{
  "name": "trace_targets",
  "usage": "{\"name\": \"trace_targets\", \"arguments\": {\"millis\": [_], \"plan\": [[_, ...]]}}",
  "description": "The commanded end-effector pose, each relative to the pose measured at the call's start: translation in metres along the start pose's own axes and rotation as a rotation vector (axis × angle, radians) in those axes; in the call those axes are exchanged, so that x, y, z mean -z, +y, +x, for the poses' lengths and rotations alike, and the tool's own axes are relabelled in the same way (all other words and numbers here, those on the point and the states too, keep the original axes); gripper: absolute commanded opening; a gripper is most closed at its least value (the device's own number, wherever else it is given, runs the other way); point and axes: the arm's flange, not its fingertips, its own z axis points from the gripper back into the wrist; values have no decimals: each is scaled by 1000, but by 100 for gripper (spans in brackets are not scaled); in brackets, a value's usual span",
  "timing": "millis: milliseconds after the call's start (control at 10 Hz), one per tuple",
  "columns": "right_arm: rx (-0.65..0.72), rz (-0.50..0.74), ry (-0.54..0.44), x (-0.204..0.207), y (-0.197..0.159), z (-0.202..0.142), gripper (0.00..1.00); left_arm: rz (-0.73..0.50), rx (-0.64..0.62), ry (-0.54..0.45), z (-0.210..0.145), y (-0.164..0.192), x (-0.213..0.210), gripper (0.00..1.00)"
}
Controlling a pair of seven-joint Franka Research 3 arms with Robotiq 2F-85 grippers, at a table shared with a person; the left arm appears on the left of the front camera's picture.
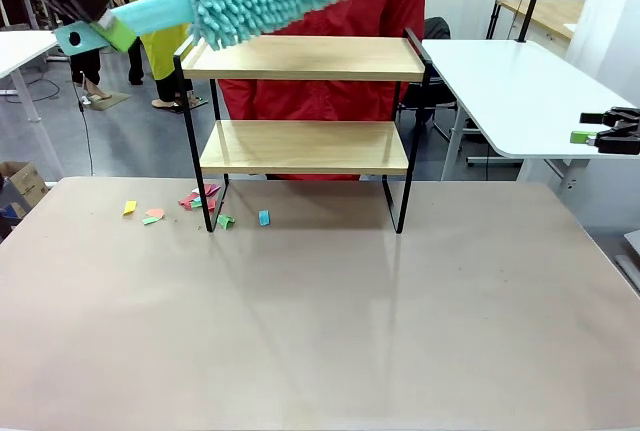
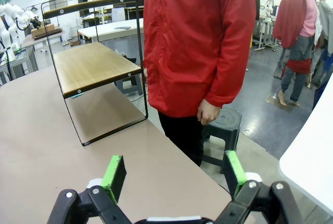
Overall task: Clean the shelf.
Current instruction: Clean the specific section of the Shelf indicated by the human with the Duster.
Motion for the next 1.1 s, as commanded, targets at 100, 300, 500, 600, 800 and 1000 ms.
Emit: {"name": "trace_targets", "arguments": {"millis": [100,300,500,600,800,1000], "plan": [[9,-14,13,1,2,9,100,22,314,-17,2,-11,-5,13],[9,-14,13,1,2,9,100,-5,496,144,-3,-22,-2,13],[9,-14,13,1,2,9,100,-58,578,299,-3,-29,-4,13],[9,-14,13,1,2,9,100,-90,614,374,2,-31,-4,13],[9,-14,13,1,2,9,100,-103,686,525,4,-32,-13,13],[9,-14,13,1,2,9,100,-128,738,725,-4,-21,-17,13]]}}
